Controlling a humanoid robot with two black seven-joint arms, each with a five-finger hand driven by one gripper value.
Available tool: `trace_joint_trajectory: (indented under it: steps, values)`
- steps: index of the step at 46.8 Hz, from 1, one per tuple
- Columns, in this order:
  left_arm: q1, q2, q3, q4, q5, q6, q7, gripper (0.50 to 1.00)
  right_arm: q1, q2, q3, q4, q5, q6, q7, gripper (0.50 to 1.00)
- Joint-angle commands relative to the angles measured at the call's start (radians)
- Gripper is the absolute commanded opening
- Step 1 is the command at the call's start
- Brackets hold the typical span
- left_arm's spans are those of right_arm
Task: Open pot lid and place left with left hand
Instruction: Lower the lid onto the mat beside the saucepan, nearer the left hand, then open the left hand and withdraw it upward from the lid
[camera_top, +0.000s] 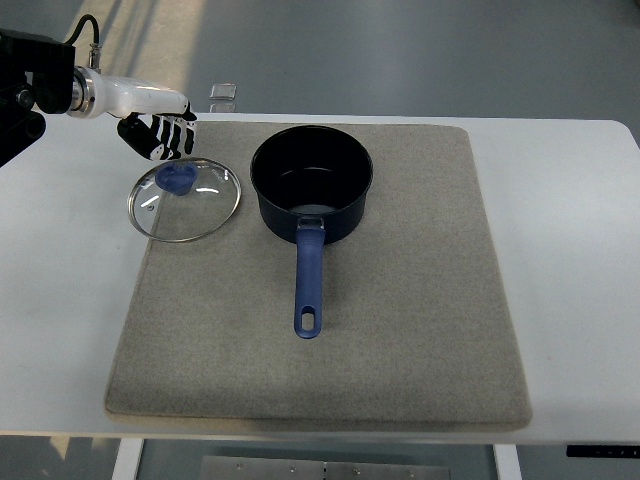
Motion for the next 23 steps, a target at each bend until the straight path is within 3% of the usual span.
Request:
trace_joint_trajectory:
  steps: [1,11,15,18,19,23]
  values:
    - [0.014,-0.002,0.000,0.000,-0.001,0.010,0.000,0.500,0.000,0.000,0.000,0.000,-0.001,0.000,0.000,0.915]
    - [0.008,-0.014,-0.014,0.000,-0.014,0.020,0.000,0.500,0.000,0.000,0.000,0.000,0.001,0.000,0.000,0.915]
    - [0.008,-0.014,-0.018,0.000,-0.064,0.098,0.000,0.500,0.000,0.000,-0.001,0.000,-0.001,0.000,0.000,0.915]
    - [0.016,-0.016,-0.020,0.005,-0.153,0.227,0.002,0.903,0.000,0.000,0.000,0.000,-0.001,0.000,0.000,0.915]
    - [0.017,-0.016,-0.018,0.006,-0.190,0.273,0.002,0.989,0.000,0.000,0.000,0.000,-0.001,0.000,0.000,0.915]
    - [0.037,-0.016,-0.009,0.014,-0.329,0.404,0.003,0.992,0.000,0.000,0.000,0.000,0.001,0.000,0.000,0.915]
